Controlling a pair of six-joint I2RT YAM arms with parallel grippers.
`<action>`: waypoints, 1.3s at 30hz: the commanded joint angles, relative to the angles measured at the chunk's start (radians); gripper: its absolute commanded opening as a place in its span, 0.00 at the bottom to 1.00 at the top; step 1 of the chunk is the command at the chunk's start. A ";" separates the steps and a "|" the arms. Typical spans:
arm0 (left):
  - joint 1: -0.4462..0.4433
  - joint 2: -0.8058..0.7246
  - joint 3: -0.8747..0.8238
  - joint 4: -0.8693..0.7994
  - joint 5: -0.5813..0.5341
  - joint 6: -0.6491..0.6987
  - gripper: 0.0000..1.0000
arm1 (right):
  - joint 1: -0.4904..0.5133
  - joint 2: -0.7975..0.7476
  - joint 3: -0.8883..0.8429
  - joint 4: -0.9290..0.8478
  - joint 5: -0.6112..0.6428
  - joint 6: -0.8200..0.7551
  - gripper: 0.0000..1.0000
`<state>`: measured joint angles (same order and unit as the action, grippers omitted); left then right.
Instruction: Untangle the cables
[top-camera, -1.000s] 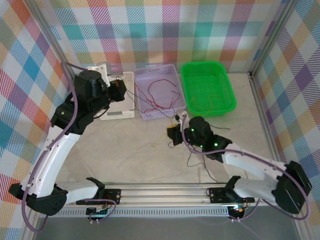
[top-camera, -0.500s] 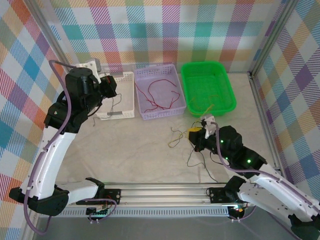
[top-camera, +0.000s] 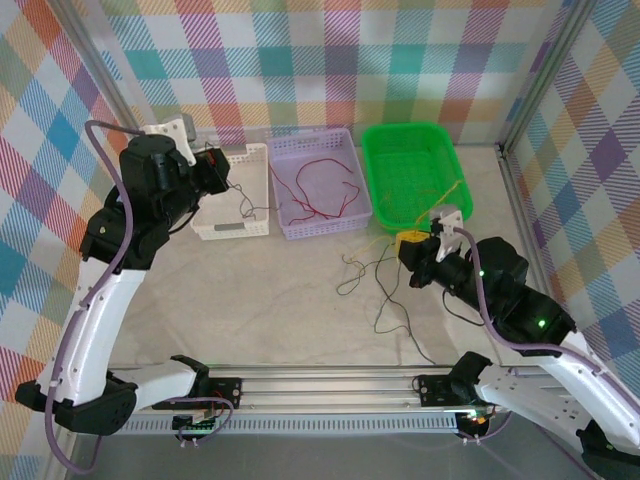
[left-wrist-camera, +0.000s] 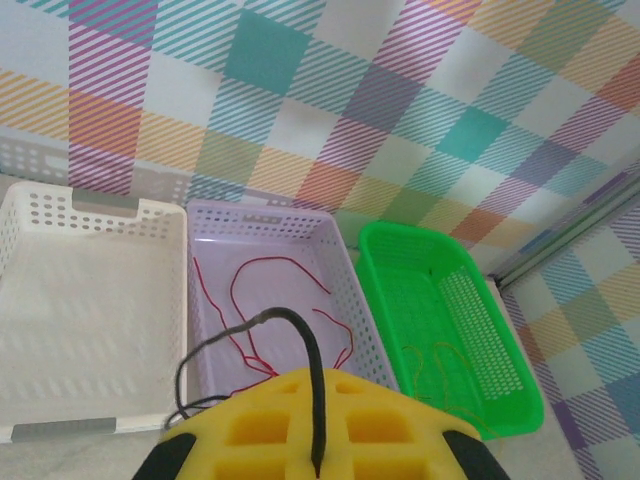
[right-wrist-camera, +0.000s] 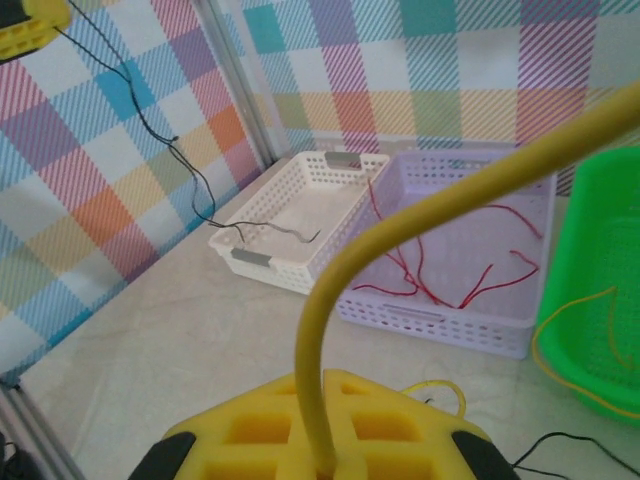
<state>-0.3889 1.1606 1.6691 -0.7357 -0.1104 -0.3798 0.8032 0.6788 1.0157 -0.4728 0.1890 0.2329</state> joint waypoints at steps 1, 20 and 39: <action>0.015 -0.055 -0.031 0.029 0.034 0.000 0.00 | -0.008 0.047 0.086 -0.044 0.059 -0.063 0.00; 0.014 -0.152 -0.137 0.057 0.079 0.013 0.00 | -0.565 0.621 0.559 -0.069 -0.366 0.077 0.00; 0.015 -0.162 -0.154 0.068 0.091 0.016 0.00 | -0.662 1.334 0.959 -0.270 -0.150 0.040 0.00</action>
<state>-0.3874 1.0161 1.5257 -0.7033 -0.0341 -0.3767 0.1432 1.9495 1.9041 -0.6426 -0.0090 0.3019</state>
